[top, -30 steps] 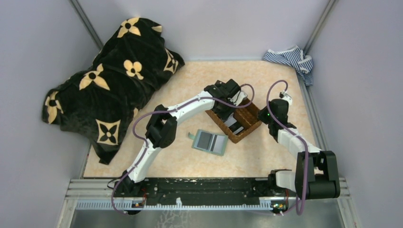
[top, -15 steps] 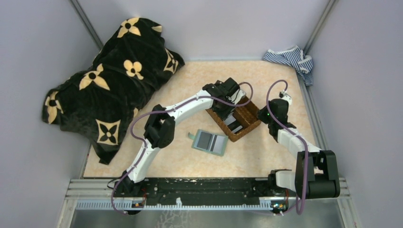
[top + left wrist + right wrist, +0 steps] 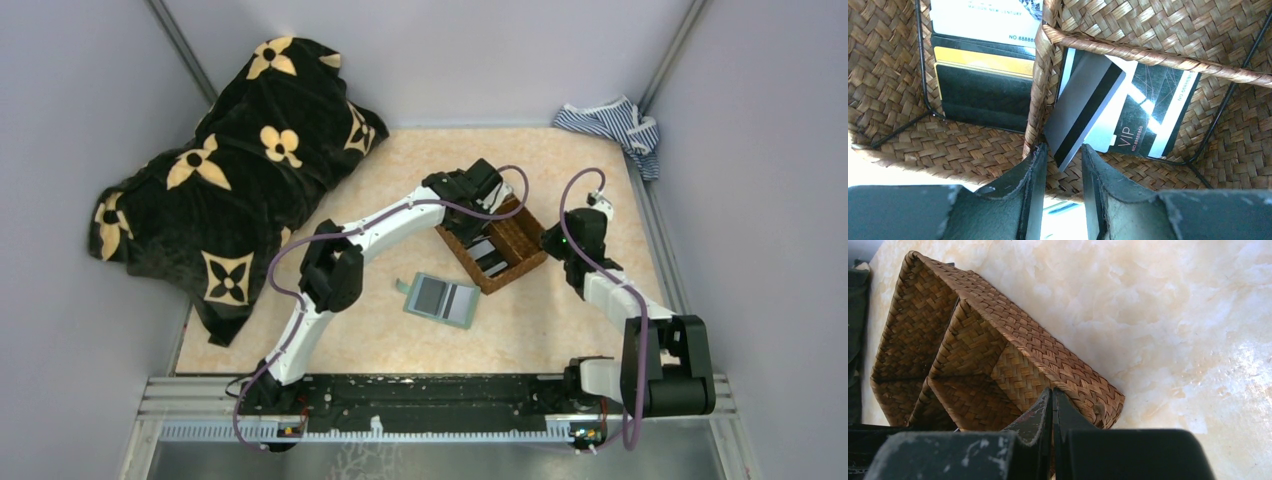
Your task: Take the credit cards out of the card holder
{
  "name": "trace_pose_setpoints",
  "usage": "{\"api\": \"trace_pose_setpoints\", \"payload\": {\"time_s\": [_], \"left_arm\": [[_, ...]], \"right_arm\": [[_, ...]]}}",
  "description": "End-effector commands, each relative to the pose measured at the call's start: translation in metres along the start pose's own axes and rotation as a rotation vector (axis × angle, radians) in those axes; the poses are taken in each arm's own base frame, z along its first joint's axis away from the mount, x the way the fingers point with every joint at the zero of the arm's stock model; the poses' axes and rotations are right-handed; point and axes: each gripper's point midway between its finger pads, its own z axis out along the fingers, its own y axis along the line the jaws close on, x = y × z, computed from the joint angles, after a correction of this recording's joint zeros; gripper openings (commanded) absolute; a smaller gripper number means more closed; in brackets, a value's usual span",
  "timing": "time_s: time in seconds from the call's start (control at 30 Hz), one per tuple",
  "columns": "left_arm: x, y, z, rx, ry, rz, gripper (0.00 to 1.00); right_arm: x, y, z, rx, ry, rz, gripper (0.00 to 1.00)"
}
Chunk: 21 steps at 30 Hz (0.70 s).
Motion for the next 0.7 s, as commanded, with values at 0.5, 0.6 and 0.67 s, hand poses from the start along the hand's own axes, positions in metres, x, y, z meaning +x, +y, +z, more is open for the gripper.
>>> {"api": "trace_pose_setpoints", "payload": {"time_s": [0.5, 0.6, 0.67], "left_arm": [[-0.043, 0.033, -0.067, -0.111, -0.211, -0.059, 0.39], [-0.047, 0.026, -0.085, -0.064, -0.292, -0.058, 0.39], [-0.047, 0.023, -0.1, -0.043, -0.394, -0.057, 0.39]], "right_arm": [[-0.001, -0.001, 0.0, -0.011, -0.018, 0.009, 0.0], [-0.009, 0.017, -0.013, -0.066, -0.043, -0.048, 0.0], [-0.02, 0.033, -0.03, -0.096, -0.105, -0.102, 0.0]]}}
